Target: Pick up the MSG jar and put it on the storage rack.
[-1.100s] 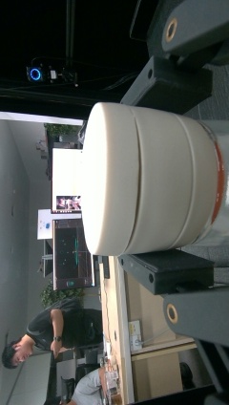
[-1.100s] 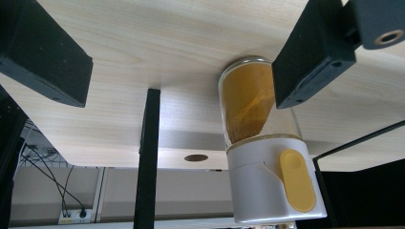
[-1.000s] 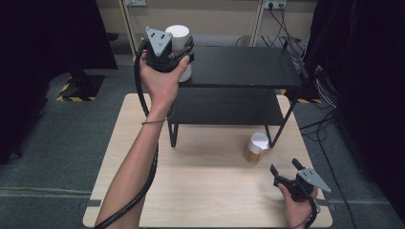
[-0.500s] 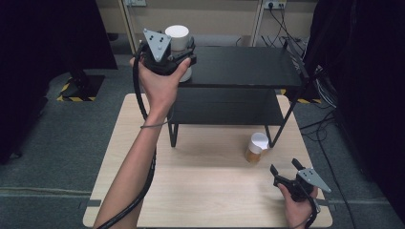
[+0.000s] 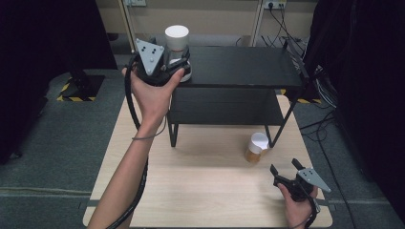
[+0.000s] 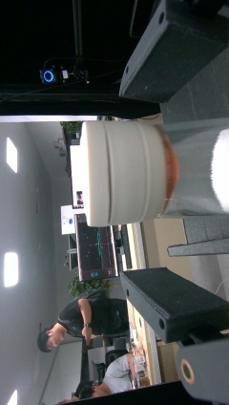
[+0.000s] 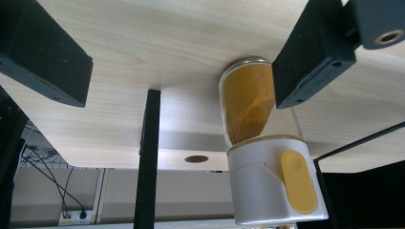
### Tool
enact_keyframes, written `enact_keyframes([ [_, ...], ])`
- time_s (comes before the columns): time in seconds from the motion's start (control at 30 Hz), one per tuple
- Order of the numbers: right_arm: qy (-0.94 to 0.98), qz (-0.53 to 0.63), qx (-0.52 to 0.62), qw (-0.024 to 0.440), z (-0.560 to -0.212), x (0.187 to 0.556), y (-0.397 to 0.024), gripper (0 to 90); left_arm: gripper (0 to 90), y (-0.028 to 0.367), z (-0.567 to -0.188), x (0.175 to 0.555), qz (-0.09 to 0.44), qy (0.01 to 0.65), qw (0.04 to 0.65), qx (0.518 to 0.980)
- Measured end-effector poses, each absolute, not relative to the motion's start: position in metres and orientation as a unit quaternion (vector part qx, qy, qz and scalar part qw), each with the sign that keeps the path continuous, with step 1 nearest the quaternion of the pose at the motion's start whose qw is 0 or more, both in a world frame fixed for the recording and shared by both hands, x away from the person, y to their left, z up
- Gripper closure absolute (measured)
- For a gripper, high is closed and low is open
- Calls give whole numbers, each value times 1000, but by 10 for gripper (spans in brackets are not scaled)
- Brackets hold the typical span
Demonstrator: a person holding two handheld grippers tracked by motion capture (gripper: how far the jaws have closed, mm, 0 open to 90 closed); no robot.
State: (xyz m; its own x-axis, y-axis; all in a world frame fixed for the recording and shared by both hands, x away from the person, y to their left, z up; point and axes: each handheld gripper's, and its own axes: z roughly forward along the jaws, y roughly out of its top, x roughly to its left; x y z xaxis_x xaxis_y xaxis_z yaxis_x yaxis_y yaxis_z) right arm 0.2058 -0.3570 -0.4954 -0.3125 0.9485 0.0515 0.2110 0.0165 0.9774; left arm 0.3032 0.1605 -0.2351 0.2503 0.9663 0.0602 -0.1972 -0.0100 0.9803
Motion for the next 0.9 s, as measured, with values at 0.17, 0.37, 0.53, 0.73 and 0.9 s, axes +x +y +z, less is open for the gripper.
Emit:
enact_keyframes([
  [0.17,620,522,468,354,-495,206,-357,67,111,166,-244,295,486,361,602,520],
  [0.37,620,522,468,354,-495,206,-357,67,111,171,-256,284,485,351,608,521],
  [0.53,620,521,468,353,-495,206,-357,67,109,175,-268,277,480,344,613,525],
  [0.73,620,521,468,354,-495,206,-357,67,107,179,-284,272,474,344,616,527],
  [0.9,620,521,468,353,-495,206,-357,67,104,182,-298,270,468,348,617,528],
])
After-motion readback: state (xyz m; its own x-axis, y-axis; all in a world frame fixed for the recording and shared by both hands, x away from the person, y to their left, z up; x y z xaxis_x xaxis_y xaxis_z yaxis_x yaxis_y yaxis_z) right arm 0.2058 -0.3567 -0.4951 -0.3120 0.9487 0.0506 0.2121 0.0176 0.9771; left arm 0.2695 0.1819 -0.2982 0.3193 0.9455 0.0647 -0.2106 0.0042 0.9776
